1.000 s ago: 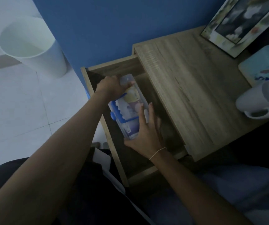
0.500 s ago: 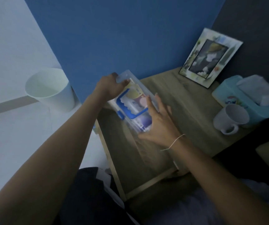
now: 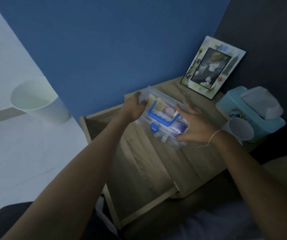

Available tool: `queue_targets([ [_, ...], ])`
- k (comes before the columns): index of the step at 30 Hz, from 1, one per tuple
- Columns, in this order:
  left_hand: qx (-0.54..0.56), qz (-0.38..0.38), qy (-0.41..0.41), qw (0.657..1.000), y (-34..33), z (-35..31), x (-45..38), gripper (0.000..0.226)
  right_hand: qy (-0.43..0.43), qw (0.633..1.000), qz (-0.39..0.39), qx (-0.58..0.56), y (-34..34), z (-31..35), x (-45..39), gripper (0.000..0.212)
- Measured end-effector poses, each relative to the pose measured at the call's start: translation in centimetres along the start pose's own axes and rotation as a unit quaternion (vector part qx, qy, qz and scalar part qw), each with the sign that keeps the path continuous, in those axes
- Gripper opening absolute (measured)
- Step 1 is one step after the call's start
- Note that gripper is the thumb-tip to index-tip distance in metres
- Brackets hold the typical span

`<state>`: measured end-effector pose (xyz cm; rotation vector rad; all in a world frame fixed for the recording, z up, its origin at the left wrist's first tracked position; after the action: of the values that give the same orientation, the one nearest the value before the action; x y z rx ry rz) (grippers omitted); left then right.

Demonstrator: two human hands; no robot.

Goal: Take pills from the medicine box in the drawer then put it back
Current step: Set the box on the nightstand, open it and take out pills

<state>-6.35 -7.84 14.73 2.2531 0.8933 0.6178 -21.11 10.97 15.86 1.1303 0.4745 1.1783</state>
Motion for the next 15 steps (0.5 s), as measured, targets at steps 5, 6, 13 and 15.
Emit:
queue_targets([
  [5, -0.125, -0.054, -0.12, 0.983, -0.7, -0.2, 1.9, 0.055, -0.012, 0.999, -0.048, 0.01, -0.3, 0.4, 0.6, 0.099],
  [6, -0.162, -0.067, -0.153, 0.973, -1.1, -0.1, 2.7, 0.054, -0.007, 0.997, -0.08, 0.014, -0.8, 0.6, 0.9, 0.09],
  [13, -0.26, -0.069, -0.224, 0.937, -3.3, 0.7, 5.6, 0.056, 0.005, 0.973, -0.229, 0.001, -5.1, 1.4, 2.2, 0.062],
  [15, -0.25, -0.067, -0.221, 0.94, -3.2, 0.6, 5.2, 0.055, 0.006, 0.975, -0.221, 0.012, -4.8, 0.9, 1.5, 0.062],
])
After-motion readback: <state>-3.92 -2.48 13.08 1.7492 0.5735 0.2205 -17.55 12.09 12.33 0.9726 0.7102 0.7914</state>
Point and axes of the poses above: each hand's wrist, its own x-axis away from the middle knuckle, its own y-axis out of the back of the hand, z = x × y, the point moved 1 cm from there along -x, towards the middle knuckle, and after that the axes turned 4 degrees about -x, right-handed, at the moved point
